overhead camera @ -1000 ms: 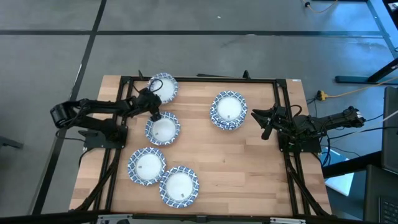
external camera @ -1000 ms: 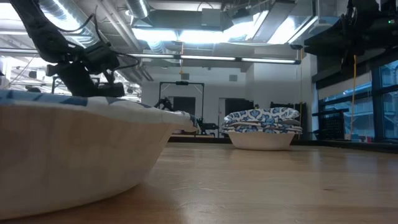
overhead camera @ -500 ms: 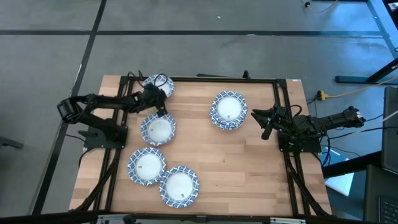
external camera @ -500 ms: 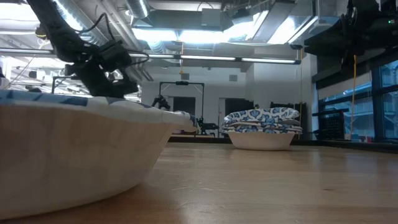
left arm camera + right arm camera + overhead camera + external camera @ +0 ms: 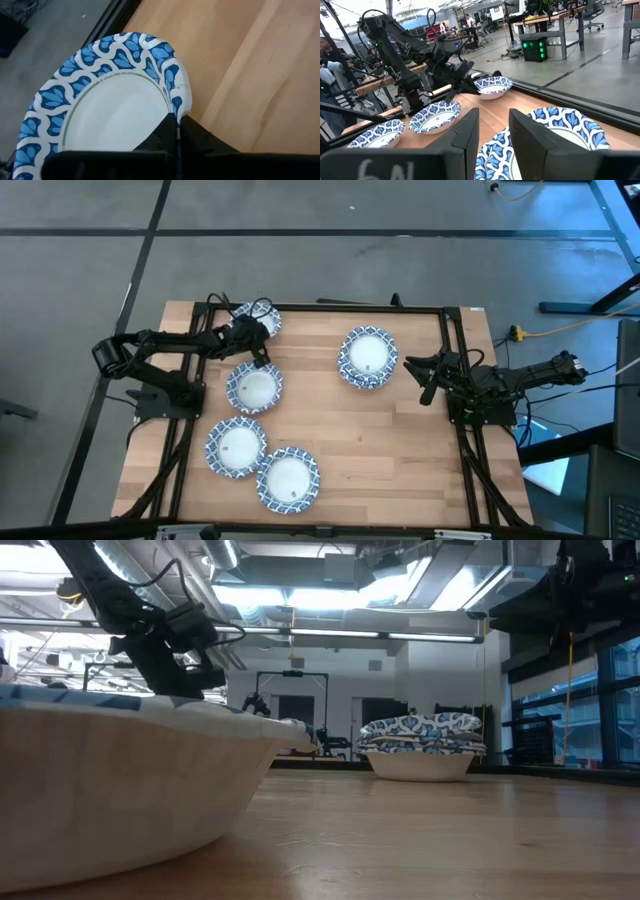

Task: Nest bowls inside each other
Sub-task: Stack the white bowl on the white bowl

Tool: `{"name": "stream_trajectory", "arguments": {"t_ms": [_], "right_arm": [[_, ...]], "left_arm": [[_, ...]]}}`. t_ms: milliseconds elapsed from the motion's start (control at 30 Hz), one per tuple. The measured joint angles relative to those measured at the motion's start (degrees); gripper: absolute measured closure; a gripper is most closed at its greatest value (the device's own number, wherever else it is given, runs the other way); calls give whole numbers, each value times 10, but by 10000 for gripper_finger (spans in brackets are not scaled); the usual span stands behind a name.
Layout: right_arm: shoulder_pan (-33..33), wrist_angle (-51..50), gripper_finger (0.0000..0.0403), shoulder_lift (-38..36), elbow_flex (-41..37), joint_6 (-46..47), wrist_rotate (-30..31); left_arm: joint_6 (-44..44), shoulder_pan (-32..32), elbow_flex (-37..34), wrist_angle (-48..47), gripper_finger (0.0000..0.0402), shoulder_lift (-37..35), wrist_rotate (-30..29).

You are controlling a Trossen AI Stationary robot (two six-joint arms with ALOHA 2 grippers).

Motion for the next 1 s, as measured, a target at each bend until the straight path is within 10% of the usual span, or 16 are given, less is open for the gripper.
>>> {"name": "stream_trajectory", "arguments": {"t_ms": [467,1000], "right_arm": [[0,18,295,0,0,5,34],[0,18,295,-1,0,-2,75]], "left_arm": [[30,-57,150,-57,401,-5,17],[58,-259,306,-49,401,34,12]]}}
